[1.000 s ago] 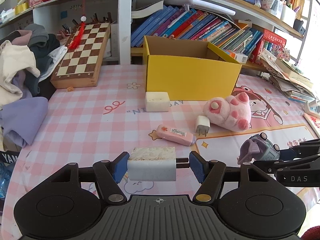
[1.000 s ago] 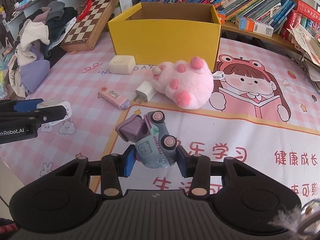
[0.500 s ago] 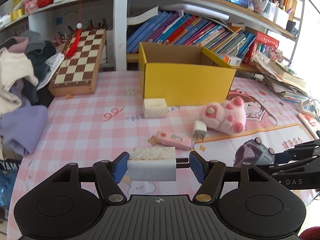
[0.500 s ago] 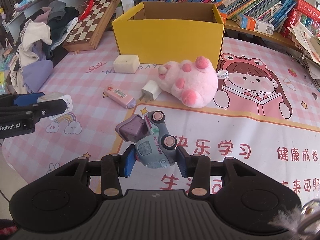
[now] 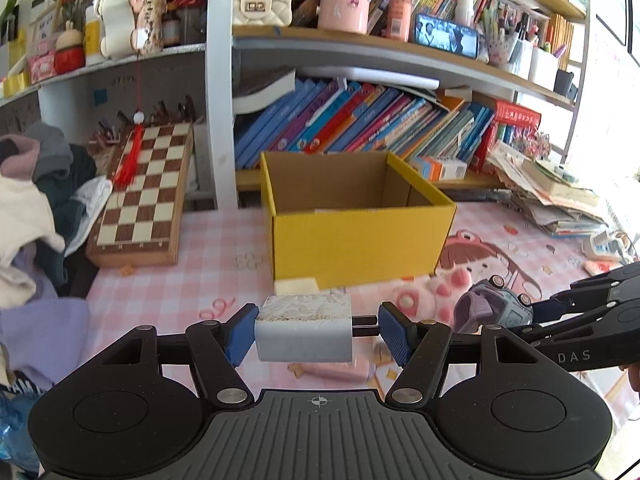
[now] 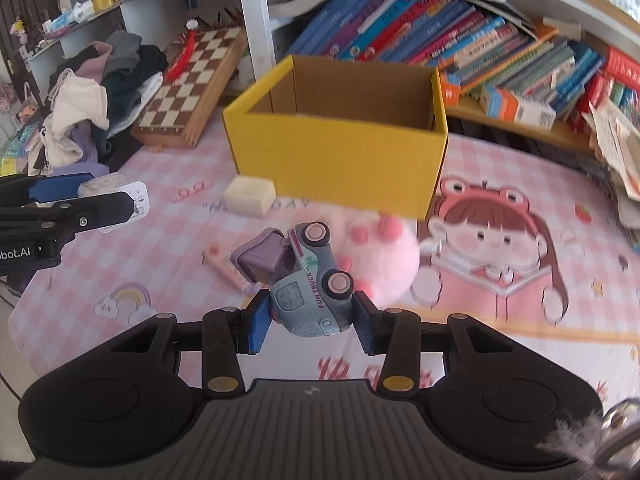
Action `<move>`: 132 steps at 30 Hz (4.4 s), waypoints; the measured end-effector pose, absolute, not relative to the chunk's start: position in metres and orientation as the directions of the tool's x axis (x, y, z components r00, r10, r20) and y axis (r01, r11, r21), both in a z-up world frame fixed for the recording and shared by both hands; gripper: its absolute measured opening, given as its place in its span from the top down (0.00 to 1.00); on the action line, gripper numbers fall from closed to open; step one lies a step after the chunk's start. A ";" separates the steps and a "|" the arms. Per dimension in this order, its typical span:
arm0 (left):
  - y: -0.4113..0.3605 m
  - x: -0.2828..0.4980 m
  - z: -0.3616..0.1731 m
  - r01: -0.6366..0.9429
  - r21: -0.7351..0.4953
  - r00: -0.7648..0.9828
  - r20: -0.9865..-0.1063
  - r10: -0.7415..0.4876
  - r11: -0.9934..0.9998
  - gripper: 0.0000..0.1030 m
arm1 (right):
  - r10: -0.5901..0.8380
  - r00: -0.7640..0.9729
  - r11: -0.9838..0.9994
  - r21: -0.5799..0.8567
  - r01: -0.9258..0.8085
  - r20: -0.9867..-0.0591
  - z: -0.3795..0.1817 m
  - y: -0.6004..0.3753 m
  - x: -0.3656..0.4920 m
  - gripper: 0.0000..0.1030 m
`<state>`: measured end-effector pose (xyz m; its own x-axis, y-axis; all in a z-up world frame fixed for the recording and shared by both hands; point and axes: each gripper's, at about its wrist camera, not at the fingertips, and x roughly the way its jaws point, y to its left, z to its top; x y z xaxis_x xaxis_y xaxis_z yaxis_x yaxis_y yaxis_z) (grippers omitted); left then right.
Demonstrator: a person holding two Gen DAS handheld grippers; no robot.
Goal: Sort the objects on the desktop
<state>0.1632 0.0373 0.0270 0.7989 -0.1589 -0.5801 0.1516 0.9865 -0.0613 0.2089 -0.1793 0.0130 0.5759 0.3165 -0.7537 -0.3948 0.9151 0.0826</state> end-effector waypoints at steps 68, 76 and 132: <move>-0.009 0.415 0.012 0.010 0.048 0.772 -0.635 0.022 0.999 0.37 | 0.340 0.503 0.769 -0.073 -0.635 -0.795 -0.002 -0.129 0.513 0.60; -0.008 0.428 -0.007 0.016 0.057 0.744 -0.668 0.026 0.998 0.37 | 0.287 0.429 0.688 -0.127 -0.715 -0.857 -0.029 -0.111 0.531 0.60; -0.007 0.363 0.049 0.044 0.080 0.847 -0.532 0.005 0.996 0.14 | 0.354 0.515 0.738 -0.105 -0.666 -0.781 0.033 -0.147 0.468 0.20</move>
